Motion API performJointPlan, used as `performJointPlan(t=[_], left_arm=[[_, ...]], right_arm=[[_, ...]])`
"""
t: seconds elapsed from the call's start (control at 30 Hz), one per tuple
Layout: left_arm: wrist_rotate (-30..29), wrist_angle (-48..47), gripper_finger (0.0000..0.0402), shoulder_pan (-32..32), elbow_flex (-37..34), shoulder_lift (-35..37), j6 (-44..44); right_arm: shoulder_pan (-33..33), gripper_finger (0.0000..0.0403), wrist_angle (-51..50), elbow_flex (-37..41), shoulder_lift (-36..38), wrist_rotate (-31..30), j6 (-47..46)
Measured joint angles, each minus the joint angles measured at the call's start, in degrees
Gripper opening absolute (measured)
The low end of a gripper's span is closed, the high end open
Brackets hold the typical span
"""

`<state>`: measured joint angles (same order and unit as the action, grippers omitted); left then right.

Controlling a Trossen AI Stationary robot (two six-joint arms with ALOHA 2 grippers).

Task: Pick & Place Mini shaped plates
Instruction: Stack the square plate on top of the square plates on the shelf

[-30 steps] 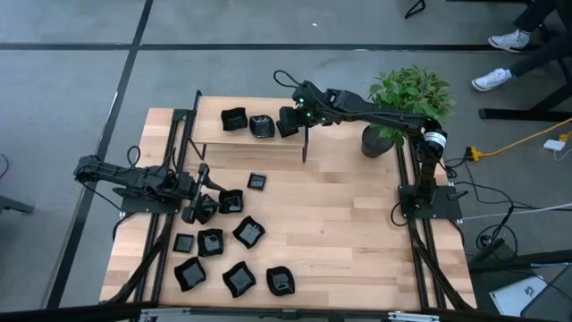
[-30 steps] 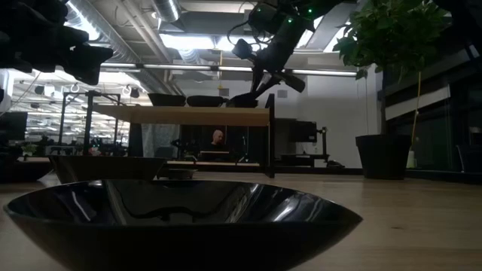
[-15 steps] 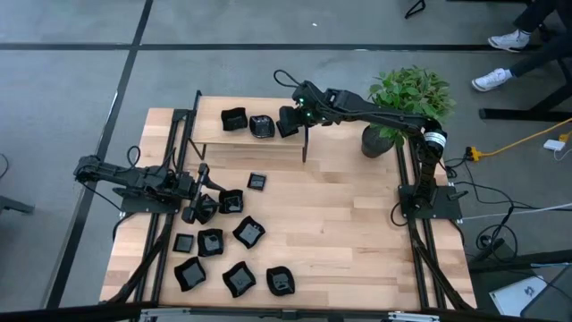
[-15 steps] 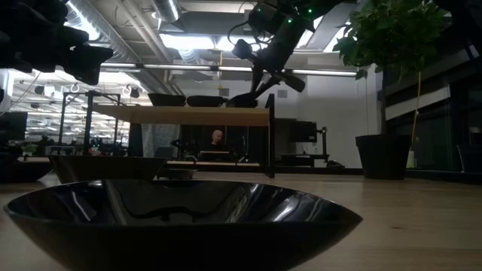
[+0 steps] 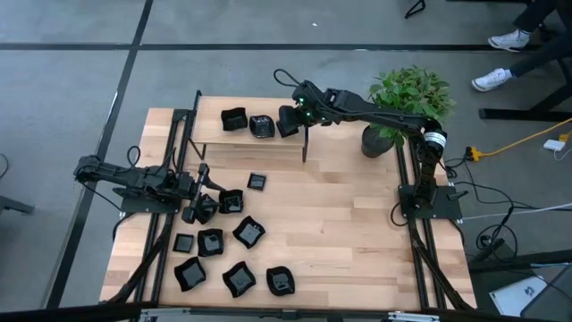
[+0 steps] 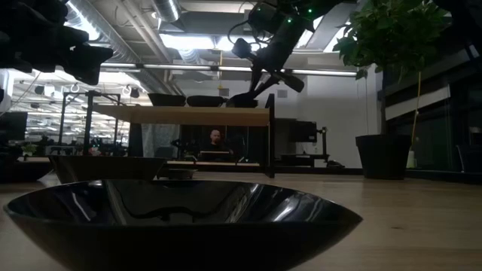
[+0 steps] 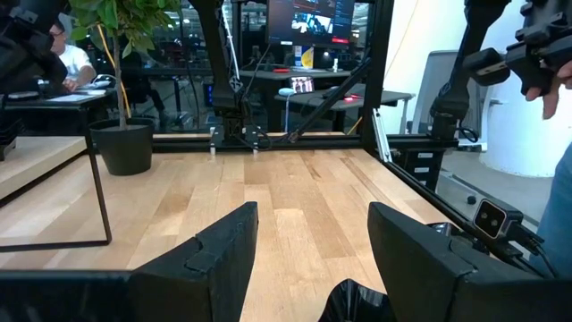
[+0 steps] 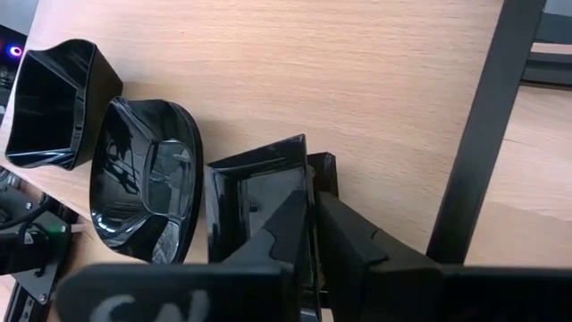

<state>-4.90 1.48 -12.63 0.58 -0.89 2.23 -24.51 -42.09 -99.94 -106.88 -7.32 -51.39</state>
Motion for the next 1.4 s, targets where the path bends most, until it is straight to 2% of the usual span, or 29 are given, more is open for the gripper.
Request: performJointPlan(t=[0.43,0.8,0.97,1.23,1.4], left_arm=[[0.01,-0.02,0.0207,0.01,0.0,0.0,0.01],[0.01,0.0,0.0207,0.01,0.0,0.0,-0.01],[-0.01,-0.02,0.0207,0.0,0.0,-0.01,0.0],[-0.01,0.0,0.0208,0.01,0.0,-0.02,0.01],[-0.01,0.0,0.0208,0.01,0.0,0.0,-0.01]], right_arm=[[0.02,0.0134,-0.48,0.0,0.01,-0.06,1.04],[0.47,0.0155,-1.03,0.0,0.01,-0.27,6.67],[1.72,0.0138,-2.91,0.0,0.01,-0.32,6.84],[3.47,0.0058,-3.28,0.0,0.2,-0.95,8.19],[5.37,0.0028,-3.4,0.0,2.0,-7.3,8.58]])
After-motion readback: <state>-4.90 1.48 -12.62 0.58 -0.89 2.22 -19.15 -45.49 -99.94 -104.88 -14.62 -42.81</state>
